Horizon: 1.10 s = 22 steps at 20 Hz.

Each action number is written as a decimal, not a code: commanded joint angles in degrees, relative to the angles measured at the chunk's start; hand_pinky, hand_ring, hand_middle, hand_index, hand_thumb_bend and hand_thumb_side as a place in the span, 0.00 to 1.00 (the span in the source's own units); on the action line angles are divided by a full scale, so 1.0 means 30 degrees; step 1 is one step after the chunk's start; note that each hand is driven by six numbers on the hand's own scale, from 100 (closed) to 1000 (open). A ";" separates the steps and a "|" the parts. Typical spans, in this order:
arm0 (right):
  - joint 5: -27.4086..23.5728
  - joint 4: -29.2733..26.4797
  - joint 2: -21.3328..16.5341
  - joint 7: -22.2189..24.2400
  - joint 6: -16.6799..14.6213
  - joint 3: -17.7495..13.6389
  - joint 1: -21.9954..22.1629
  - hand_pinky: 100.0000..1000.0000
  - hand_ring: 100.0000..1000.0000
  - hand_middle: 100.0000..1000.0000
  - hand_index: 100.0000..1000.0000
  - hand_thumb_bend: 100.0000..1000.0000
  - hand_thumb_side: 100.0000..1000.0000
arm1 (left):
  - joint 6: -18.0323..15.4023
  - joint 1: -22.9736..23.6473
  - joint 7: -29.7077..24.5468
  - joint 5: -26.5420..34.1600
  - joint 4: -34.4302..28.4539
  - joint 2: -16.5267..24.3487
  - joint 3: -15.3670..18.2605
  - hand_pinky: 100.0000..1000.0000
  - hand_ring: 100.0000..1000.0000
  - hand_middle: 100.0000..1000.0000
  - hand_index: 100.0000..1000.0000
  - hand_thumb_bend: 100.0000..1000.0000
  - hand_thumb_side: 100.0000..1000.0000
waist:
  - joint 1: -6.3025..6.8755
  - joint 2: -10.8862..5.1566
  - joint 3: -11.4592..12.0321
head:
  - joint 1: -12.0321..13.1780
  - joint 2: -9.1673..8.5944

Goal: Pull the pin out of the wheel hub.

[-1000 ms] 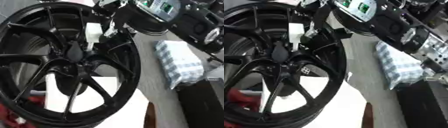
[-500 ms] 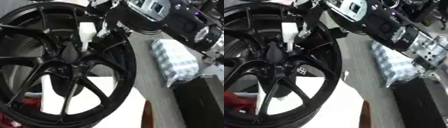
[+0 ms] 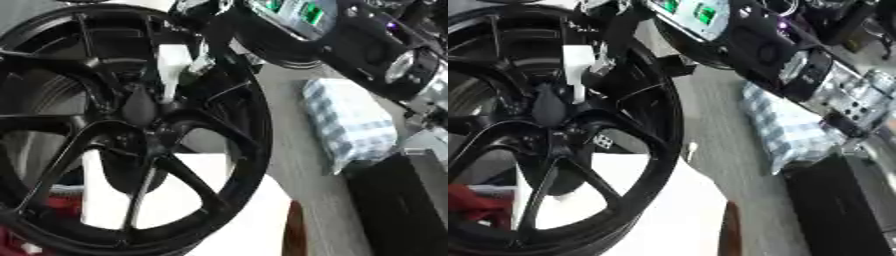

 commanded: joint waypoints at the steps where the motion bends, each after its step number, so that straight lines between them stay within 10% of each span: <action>1: -0.0115 -0.0197 -0.0272 -0.0054 0.0145 -0.0160 -0.0469 0.65 0.76 0.60 0.74 0.46 0.17 | 0.0084 -0.0046 0.0047 0.0116 -0.0291 0.0239 0.0157 0.98 0.59 0.56 0.80 0.04 0.80 | 0.0223 -0.0391 -0.0010 | -0.0061 0.0111; 22: -0.1369 -0.0980 -0.0486 -0.0480 0.1069 -0.0084 -0.0142 0.55 0.58 0.38 0.51 0.33 0.00 | 0.0395 0.0034 0.0174 0.0109 -0.0291 -0.0056 0.0256 0.99 0.59 0.56 0.80 0.04 0.80 | 0.0223 -0.0465 -0.0018 | -0.0181 0.0111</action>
